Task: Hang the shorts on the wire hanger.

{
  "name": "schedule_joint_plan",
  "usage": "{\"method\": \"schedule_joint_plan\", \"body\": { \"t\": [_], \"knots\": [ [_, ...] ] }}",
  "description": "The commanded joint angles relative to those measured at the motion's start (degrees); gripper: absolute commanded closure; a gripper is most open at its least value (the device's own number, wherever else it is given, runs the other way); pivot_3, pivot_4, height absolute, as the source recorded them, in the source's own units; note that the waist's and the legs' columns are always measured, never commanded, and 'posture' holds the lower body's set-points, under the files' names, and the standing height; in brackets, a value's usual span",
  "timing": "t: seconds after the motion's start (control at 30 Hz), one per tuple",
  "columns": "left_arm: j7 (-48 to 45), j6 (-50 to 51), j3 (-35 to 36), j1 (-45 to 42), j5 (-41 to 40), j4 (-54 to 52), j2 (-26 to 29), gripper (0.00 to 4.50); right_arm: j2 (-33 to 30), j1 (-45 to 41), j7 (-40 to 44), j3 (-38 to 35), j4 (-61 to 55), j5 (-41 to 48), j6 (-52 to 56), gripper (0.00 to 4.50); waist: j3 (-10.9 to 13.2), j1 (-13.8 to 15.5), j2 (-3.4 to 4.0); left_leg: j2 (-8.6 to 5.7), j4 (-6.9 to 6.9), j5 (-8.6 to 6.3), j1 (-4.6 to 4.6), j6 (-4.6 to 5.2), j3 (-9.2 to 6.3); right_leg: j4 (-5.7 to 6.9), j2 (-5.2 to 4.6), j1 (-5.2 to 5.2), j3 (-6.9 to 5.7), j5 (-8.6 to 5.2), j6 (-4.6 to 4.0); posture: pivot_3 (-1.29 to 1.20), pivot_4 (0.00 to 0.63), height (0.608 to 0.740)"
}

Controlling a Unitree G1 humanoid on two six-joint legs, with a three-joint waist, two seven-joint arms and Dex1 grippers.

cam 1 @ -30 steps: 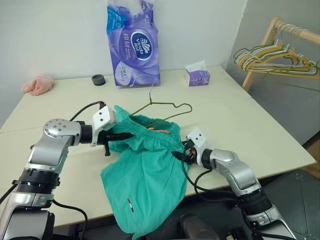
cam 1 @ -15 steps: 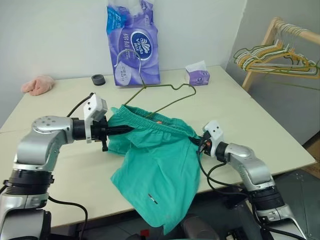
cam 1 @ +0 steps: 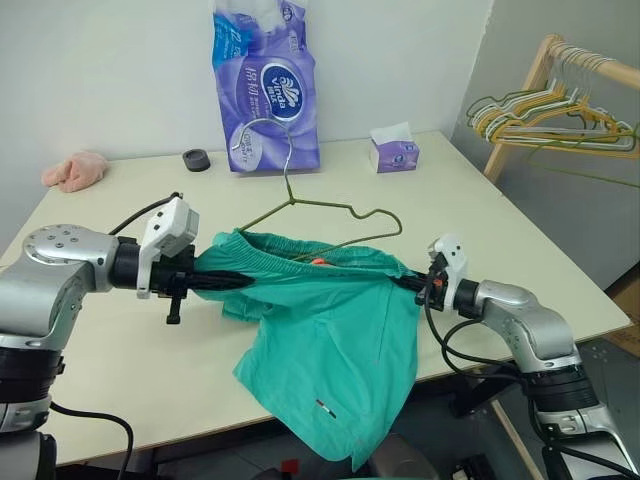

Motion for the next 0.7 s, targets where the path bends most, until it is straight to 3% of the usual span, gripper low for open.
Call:
{"method": "schedule_joint_plan", "body": {
  "t": [0.03,0.27,0.53,0.7],
  "knots": [
    [-2.6,-1.7,1.0,1.2,0.8,-0.4,3.3,4.5,-2.3,-0.7,-0.7,-3.1,-0.2,0.7,1.8,4.49,0.0,0.0,0.0,0.02,-0.01,0.0,0.0,0.0,0.0,0.0,0.01,-0.01,-0.01,0.0,0.0,-0.25,0.001,0.74],
    [-3.6,-8.5,-1.3,2.8,6.1,2.6,5.1,4.5,-4.2,-1.0,0.5,-3.6,-1.2,2.8,3.7,4.49,0.0,0.1,0.0,0.0,0.0,0.0,0.0,0.0,0.01,0.0,0.0,-0.01,0.01,-0.01,0.0,-0.26,0.004,0.74],
    [1.4,-13.9,-3.2,0.6,10.7,7.8,2.8,4.5,-7.1,-0.2,3.2,-2.6,-4.8,4.8,5.4,4.49,0.0,0.1,0.01,0.01,0.0,0.0,0.0,0.01,0.03,0.0,0.0,-0.01,0.01,-0.15,0.23,-0.26,0.006,0.74],
    [1.9,-17.5,-5.2,2.3,13.3,7.8,3.0,4.5,-12.3,-1.6,7.0,1.0,-8.3,2.3,3.6,4.49,0.0,0.1,0.02,0.01,-0.01,-0.01,-0.01,0.01,0.04,-0.02,-0.01,-0.01,0.02,-0.15,0.23,-0.27,0.007,0.74]
  ]
}}
